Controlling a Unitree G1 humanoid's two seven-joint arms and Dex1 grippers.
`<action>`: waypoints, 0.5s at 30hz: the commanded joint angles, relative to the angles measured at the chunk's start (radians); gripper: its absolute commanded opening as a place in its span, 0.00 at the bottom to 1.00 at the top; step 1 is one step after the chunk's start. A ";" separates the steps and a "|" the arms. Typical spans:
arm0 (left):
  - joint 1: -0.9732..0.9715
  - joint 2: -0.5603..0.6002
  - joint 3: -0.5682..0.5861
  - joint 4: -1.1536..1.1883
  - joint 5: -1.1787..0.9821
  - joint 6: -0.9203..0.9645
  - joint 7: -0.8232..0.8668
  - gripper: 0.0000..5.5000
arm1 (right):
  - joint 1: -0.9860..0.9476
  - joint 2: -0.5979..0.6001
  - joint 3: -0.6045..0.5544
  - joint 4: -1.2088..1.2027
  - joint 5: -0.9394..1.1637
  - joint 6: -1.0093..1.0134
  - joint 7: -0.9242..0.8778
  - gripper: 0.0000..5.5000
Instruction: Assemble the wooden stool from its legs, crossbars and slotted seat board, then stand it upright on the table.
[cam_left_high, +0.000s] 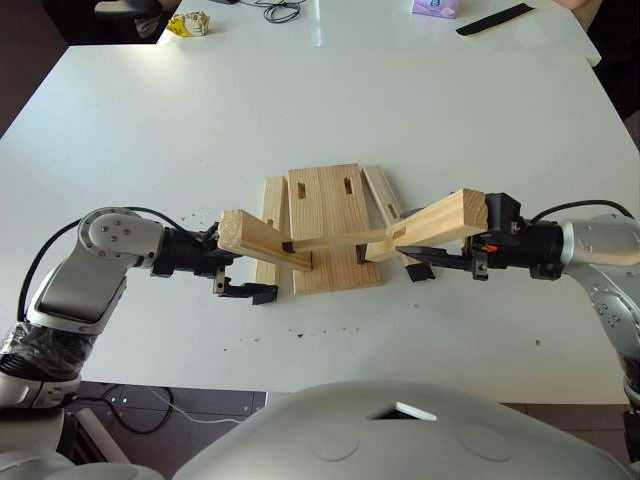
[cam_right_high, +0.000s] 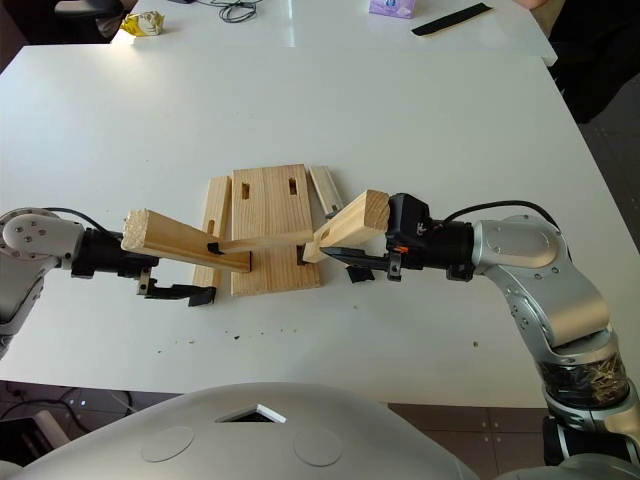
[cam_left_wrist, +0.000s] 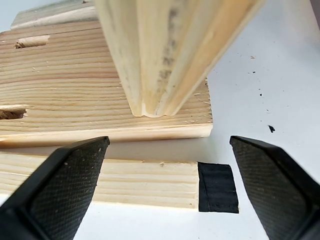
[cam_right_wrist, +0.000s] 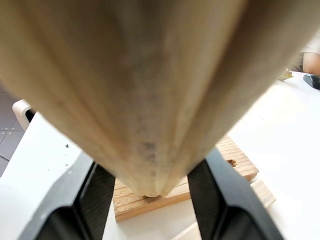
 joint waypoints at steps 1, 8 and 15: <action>-0.029 -0.015 -0.014 -0.011 0.008 0.019 0.018 0.82 | 0.043 -0.024 0.022 -0.027 0.005 0.025 0.009 0.37; -0.003 -0.031 -0.016 -0.044 0.010 0.034 0.060 0.82 | 0.069 -0.063 0.004 -0.058 0.042 0.043 0.023 0.37; -0.004 -0.056 -0.026 -0.070 0.006 0.059 0.098 0.82 | 0.049 -0.084 0.038 -0.063 0.045 0.048 0.033 0.37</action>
